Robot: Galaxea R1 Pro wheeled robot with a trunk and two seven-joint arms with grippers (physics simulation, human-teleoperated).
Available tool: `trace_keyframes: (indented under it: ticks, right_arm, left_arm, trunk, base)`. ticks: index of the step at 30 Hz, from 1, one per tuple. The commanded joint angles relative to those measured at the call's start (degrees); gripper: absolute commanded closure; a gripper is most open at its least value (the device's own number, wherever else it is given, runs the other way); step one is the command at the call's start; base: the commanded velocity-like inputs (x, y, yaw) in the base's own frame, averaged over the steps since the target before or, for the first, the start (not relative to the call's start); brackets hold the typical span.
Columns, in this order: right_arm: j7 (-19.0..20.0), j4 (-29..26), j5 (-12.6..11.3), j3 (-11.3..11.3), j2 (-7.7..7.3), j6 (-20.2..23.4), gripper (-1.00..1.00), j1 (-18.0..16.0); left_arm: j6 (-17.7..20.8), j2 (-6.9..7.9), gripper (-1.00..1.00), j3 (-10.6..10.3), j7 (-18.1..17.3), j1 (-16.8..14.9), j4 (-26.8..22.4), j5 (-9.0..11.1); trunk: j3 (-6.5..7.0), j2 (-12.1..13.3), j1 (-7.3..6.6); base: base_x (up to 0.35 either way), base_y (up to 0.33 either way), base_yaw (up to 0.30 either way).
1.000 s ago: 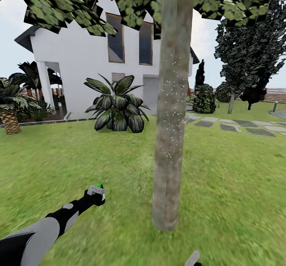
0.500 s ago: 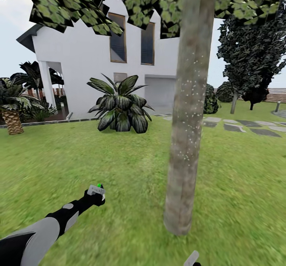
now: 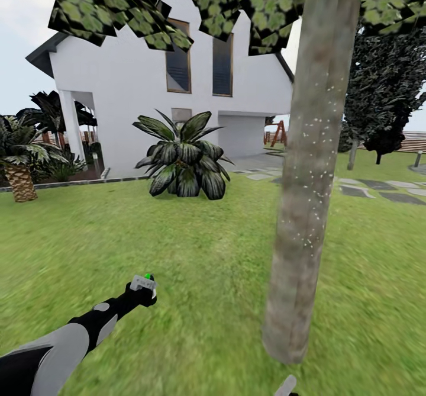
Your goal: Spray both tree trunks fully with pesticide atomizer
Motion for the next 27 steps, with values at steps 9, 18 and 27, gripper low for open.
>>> trace_keyframes:
  ticks: [9,18,27]
  right_arm:
    - [0.0,0.0,0.0,0.0,0.05,0.0,-1.00,0.3]
    - [0.0,0.0,0.0,0.0,0.08,0.0,-1.00,0.3]
    - [0.0,0.0,0.0,0.0,0.09,0.0,-1.00,0.3]
  left_arm:
    - [0.0,0.01,1.00,0.1,0.1,0.0,0.0,0.0]
    - [0.0,0.02,1.00,0.1,0.1,0.0,0.0,0.1]
    - [0.0,0.00,1.00,0.1,0.1,0.0,0.0,0.1]
  trunk:
    - [0.00,0.0,0.00]
    - [0.00,0.0,0.00]
    - [0.00,0.0,0.00]
  base:
    - [0.141,0.335,0.000]
    - [0.012,0.350,0.000]
    - [0.100,0.340,0.000]
